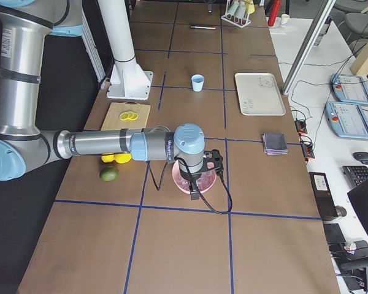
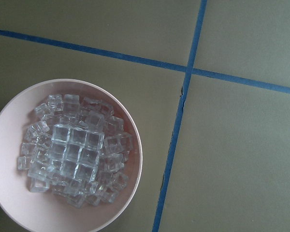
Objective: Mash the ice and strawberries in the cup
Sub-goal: 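Withdraw the left gripper back toward the metal rod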
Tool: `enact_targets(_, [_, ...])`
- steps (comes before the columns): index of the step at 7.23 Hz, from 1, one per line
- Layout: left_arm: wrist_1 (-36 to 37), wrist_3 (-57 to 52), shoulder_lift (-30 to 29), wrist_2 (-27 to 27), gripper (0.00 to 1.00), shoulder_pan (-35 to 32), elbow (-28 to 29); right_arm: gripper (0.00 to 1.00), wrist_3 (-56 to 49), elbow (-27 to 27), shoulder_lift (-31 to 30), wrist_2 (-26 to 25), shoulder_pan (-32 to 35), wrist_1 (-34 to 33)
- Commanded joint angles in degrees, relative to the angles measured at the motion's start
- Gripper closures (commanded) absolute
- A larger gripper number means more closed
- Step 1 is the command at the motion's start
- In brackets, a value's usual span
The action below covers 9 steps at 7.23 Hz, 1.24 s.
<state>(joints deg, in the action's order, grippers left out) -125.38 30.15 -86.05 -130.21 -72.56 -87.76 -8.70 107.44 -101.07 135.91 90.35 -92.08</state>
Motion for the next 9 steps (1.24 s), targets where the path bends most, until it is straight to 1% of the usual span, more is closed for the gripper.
enact_targets(1, [-4.5,2.5,-1.6,0.2,0.03,4.5,5.4,0.0,-0.1,0.0,0.0,0.0,0.0,0.1])
enact_targets(3, [-4.7,2.4,-3.2,0.4,0.05,5.4,8.2,0.0,-0.1,-0.1,0.0,0.0,0.0,0.0])
enact_targets(4, [-4.7,2.0,-5.1,0.4,0.06,5.4,10.4,0.0,-0.1,0.0,0.0,0.0,0.0,0.1])
enact_targets(6, [-7.1,1.7,-7.3,0.4,0.08,5.5,14.6,0.0,-0.1,0.0,0.0,0.0,0.0,0.0])
enact_targets(9, [-7.8,1.3,-7.5,0.5,0.09,6.0,15.3,0.0,-0.1,0.0,0.0,0.0,0.0,0.1])
